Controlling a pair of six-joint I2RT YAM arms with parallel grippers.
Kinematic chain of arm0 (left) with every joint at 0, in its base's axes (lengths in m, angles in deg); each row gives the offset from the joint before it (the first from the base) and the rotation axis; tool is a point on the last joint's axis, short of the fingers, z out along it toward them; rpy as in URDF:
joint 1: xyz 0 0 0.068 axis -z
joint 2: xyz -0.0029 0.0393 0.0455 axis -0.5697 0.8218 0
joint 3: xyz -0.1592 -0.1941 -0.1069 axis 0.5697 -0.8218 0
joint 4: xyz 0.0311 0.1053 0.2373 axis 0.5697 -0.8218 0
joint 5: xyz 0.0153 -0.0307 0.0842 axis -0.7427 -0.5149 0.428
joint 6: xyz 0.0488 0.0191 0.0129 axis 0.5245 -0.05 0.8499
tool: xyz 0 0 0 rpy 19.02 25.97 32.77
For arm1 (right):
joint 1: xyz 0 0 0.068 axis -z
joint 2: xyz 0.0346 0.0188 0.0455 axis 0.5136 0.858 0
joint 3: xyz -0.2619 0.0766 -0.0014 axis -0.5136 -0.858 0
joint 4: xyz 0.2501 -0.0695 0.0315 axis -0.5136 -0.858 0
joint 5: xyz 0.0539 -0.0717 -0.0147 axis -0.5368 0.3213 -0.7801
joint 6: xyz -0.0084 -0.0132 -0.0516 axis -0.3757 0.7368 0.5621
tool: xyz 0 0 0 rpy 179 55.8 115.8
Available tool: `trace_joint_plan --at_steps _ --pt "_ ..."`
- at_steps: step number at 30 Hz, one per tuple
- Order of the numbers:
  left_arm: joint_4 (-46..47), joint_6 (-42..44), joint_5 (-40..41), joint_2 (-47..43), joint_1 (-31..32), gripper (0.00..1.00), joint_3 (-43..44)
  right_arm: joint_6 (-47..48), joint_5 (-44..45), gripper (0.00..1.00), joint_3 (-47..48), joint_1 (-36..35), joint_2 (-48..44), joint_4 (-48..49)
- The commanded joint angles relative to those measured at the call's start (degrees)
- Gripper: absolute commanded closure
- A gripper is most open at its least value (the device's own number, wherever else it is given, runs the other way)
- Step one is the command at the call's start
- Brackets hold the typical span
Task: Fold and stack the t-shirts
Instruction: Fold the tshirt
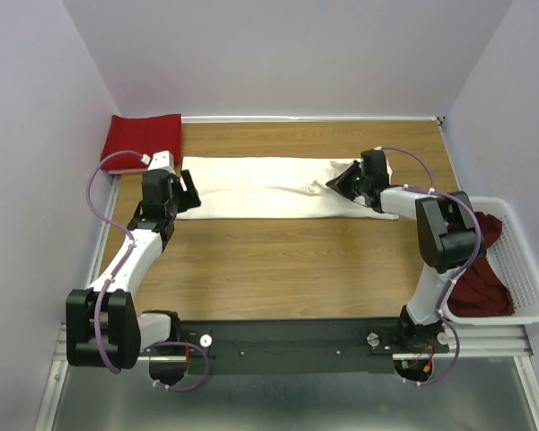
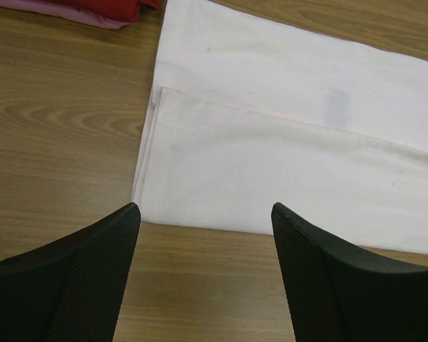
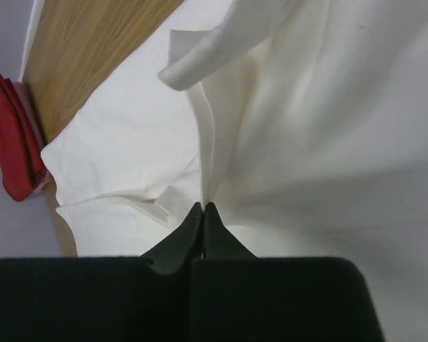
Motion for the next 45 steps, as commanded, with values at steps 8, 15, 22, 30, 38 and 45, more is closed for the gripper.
trace_joint_plan --at_steps 8,15,22,30,38,45 --pt "1.3 0.5 -2.6 0.3 0.0 0.18 1.2 -1.8 8.4 0.79 -4.9 -3.4 -3.9 -4.7" --pt "1.4 -2.0 -6.1 1.4 2.0 0.20 1.5 6.7 10.7 0.51 -2.0 -3.3 -9.1 -9.2" --pt "1.3 -4.1 -5.2 6.9 10.8 0.20 7.0 21.9 13.2 0.51 11.6 -3.0 -4.7 -16.3" --pt "0.1 -2.2 -3.6 9.6 15.6 0.21 9.1 30.4 13.5 0.50 28.2 -3.2 8.3 -24.2" --pt "0.1 0.9 -3.5 10.6 15.9 0.21 8.2 34.0 16.8 0.49 39.6 -5.9 16.5 -34.6" --pt "1.5 1.1 -3.4 12.3 16.0 0.21 6.9 32.2 15.4 0.49 38.6 -7.1 16.5 -37.5"
